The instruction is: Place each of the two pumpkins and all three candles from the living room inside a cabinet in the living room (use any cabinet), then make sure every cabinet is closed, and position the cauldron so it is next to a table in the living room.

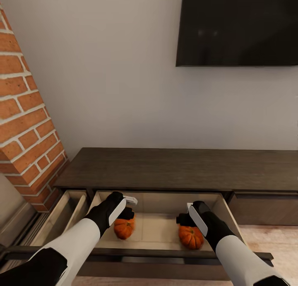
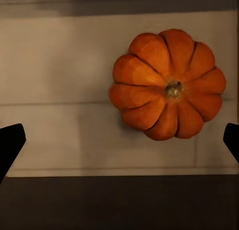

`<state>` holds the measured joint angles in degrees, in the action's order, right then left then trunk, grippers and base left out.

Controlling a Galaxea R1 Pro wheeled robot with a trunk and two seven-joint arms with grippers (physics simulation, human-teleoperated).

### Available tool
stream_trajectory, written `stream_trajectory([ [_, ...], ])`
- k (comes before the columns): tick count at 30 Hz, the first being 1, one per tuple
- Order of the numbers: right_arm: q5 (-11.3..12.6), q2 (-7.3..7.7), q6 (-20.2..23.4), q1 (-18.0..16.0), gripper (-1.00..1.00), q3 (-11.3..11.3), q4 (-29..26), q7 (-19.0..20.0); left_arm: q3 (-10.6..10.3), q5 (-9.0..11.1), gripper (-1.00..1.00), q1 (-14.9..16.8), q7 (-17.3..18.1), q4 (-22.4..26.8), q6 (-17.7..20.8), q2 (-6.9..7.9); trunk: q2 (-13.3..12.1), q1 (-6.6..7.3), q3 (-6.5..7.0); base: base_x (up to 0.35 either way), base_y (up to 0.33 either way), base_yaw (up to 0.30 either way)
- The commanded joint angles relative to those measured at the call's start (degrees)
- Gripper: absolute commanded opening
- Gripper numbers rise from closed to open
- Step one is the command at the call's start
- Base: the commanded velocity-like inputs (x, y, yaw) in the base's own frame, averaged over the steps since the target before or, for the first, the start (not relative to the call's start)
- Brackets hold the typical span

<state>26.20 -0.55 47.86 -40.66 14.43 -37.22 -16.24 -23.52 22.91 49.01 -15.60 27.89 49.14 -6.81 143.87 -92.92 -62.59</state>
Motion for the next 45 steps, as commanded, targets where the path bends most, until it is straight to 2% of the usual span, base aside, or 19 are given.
stream_trajectory([
  [1, 0.6, 0.03, 0.1, 0.0, 1.00, 0.2, -0.1, -0.5, -0.4, 0.6, 1.00, 0.0, -0.5, 0.1, 0.2, 0.04, 0.0, 0.03, 0.17, 0.000, 0.000, 0.000],
  [11, 0.6, 0.03, 0.1, 0.0, 1.00, 0.2, -0.1, -0.5, -0.4, 0.7, 1.00, 0.1, 0.0, 0.1, 1.0, 0.04, -0.1, 0.29, 2.39, 0.000, 0.000, 0.000],
  [17, 0.7, 0.02, 0.1, 0.0, 1.00, 0.2, -0.1, -0.4, -0.3, 0.7, 1.00, 0.1, 0.0, 0.2, 3.5, 0.00, -0.2, 0.45, 3.72, 0.000, 0.000, 0.000],
  [25, 0.7, 0.02, 0.1, 0.0, 1.00, 0.2, -0.1, -0.4, -0.3, 0.7, 1.00, 0.0, 0.0, 4.5, 7.4, 0.11, -0.3, 0.65, 5.49, -0.001, 0.000, 0.000],
  [45, 0.7, -0.13, 0.1, 0.0, 1.00, 0.2, -0.4, -0.2, -0.3, 0.8, 1.00, 0.0, 0.0, 5.8, 7.6, 0.20, -0.6, 1.17, 9.92, -0.052, 0.000, 0.000],
])
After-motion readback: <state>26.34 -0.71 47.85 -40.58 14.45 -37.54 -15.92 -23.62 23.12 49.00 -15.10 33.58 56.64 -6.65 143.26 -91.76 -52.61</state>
